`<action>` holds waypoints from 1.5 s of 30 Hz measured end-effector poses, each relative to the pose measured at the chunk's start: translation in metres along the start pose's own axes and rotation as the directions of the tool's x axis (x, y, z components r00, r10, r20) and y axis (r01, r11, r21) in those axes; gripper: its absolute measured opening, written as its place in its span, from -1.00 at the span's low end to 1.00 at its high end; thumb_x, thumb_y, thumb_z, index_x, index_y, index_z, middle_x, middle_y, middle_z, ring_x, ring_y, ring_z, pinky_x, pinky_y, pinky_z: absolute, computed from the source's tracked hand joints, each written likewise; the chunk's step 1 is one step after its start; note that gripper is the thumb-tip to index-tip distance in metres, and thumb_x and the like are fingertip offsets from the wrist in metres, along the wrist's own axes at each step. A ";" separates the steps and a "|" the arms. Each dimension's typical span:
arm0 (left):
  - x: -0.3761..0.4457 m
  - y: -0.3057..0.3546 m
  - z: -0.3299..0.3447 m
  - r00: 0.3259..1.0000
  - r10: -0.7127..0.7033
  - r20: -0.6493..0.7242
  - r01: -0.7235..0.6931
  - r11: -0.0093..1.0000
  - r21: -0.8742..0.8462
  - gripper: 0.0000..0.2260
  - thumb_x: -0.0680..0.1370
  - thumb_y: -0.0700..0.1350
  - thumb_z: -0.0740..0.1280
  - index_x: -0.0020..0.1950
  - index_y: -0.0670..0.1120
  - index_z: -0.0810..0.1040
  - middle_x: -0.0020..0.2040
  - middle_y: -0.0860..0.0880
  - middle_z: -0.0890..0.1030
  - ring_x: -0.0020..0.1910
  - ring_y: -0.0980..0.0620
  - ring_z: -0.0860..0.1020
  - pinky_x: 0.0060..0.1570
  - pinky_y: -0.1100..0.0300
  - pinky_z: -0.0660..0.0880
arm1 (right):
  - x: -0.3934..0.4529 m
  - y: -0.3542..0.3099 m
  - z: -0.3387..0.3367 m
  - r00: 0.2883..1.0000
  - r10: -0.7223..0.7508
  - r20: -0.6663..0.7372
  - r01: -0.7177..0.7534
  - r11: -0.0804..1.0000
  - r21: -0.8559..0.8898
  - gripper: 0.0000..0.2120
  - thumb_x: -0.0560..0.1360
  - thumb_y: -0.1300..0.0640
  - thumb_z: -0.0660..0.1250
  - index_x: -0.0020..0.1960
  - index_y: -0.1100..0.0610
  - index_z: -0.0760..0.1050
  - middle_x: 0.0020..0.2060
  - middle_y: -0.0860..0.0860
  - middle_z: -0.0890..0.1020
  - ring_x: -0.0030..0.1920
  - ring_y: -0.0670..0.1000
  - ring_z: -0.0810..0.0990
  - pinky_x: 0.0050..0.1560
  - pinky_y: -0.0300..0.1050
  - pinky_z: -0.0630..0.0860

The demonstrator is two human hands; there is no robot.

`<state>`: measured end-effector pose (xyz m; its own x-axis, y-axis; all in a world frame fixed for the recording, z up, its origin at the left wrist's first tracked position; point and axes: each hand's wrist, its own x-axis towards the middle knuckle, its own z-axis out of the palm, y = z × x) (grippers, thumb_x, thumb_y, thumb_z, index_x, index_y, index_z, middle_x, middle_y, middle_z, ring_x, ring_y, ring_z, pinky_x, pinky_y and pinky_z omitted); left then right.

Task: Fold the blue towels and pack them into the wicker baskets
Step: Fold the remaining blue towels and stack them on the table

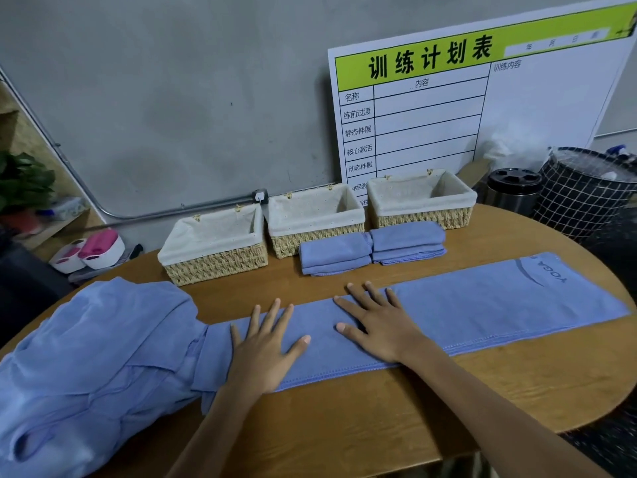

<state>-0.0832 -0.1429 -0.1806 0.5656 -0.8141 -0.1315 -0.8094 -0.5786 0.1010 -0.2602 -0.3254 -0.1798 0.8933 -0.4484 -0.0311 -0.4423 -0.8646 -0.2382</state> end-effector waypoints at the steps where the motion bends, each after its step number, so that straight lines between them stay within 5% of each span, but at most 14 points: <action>1: 0.001 0.001 -0.003 1.000 -0.005 0.009 0.005 1.000 0.002 -0.09 0.31 0.61 -0.34 0.61 0.26 -0.20 0.62 0.19 -0.27 0.61 -0.04 -0.28 0.50 -0.36 -0.15 | -0.001 0.003 0.000 1.000 0.015 -0.004 -0.015 1.000 -0.004 -0.14 0.35 -0.49 -0.41 0.60 -0.23 -0.13 0.61 -0.11 -0.18 0.59 0.05 -0.28 0.54 0.19 -0.28; 7: 0.003 0.041 -0.005 0.997 0.049 -0.057 -0.052 0.997 -0.065 -0.27 0.55 0.44 -0.13 0.64 0.17 -0.16 0.61 0.20 -0.27 0.61 0.03 -0.25 0.53 -0.28 -0.18 | -0.003 0.003 0.000 0.999 0.039 -0.010 -0.040 0.999 -0.008 -0.13 0.35 -0.48 -0.41 0.60 -0.21 -0.14 0.61 -0.10 -0.18 0.59 0.07 -0.28 0.54 0.21 -0.27; 14: 0.004 0.043 -0.007 0.999 0.028 0.035 -0.026 0.998 -0.049 -0.25 0.54 0.46 -0.12 0.64 0.15 -0.15 0.62 0.17 -0.27 0.61 0.01 -0.28 0.53 -0.30 -0.18 | -0.021 0.047 -0.012 0.992 0.123 -0.029 -0.123 0.992 -0.010 -0.15 0.35 -0.49 -0.40 0.59 -0.25 -0.14 0.60 -0.12 -0.19 0.59 0.04 -0.28 0.54 0.21 -0.24; 17: 0.010 0.075 -0.015 0.997 0.073 -0.032 -0.075 0.995 -0.061 -0.33 0.64 0.33 -0.03 0.66 0.06 -0.10 0.64 0.11 -0.25 0.62 -0.03 -0.24 0.53 -0.30 -0.14 | -0.027 0.058 -0.014 0.986 0.161 -0.034 -0.162 0.987 -0.016 -0.16 0.36 -0.48 -0.40 0.60 -0.23 -0.14 0.60 -0.12 -0.18 0.59 0.05 -0.27 0.54 0.23 -0.24; 21: 0.018 0.115 -0.003 0.981 0.191 -0.038 -0.194 0.976 -0.101 -0.36 0.65 0.33 -0.07 0.65 0.12 -0.17 0.63 0.17 -0.26 0.61 0.04 -0.27 0.54 -0.24 -0.22 | -0.024 0.055 -0.013 0.989 0.144 -0.030 -0.144 0.990 -0.007 -0.09 0.30 -0.51 -0.45 0.60 -0.22 -0.16 0.60 -0.12 -0.18 0.59 0.05 -0.27 0.54 0.21 -0.23; 27: 0.024 0.117 -0.003 0.988 0.149 0.036 -0.147 0.987 -0.060 -0.33 0.65 0.33 -0.07 0.65 0.06 -0.18 0.62 0.14 -0.29 0.60 0.00 -0.29 0.53 -0.27 -0.20 | -0.045 0.101 -0.021 0.979 0.195 -0.052 -0.195 0.981 0.007 0.05 0.18 -0.58 -0.60 0.59 -0.24 -0.18 0.60 -0.14 -0.19 0.59 0.01 -0.27 0.54 0.16 -0.25; 34: 0.032 0.178 0.004 0.959 0.281 -0.039 -0.283 0.955 -0.085 -0.35 0.65 0.32 -0.08 0.65 0.07 -0.20 0.63 0.15 -0.24 0.60 0.07 -0.27 0.55 -0.21 -0.23 | -0.046 0.103 -0.020 0.980 0.186 -0.068 -0.186 0.983 0.003 0.05 0.18 -0.57 -0.60 0.60 -0.23 -0.17 0.60 -0.13 -0.17 0.59 0.02 -0.25 0.54 0.15 -0.23; 45: 0.031 0.175 0.006 0.967 0.254 0.005 -0.254 0.965 -0.060 -0.33 0.65 0.32 -0.08 0.65 0.05 -0.19 0.62 0.16 -0.28 0.60 0.07 -0.30 0.54 -0.22 -0.25 | -0.081 0.166 -0.040 0.956 0.287 -0.053 -0.287 0.958 0.004 -0.20 0.39 -0.47 -0.35 0.59 -0.24 -0.16 0.60 -0.17 -0.16 0.59 -0.03 -0.23 0.55 0.11 -0.24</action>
<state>-0.2084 -0.2695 -0.1728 0.3403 -0.9343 -0.1060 -0.9154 -0.3549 0.1900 -0.4097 -0.4417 -0.1785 0.7231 -0.6892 -0.0465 -0.6801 -0.6985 -0.2227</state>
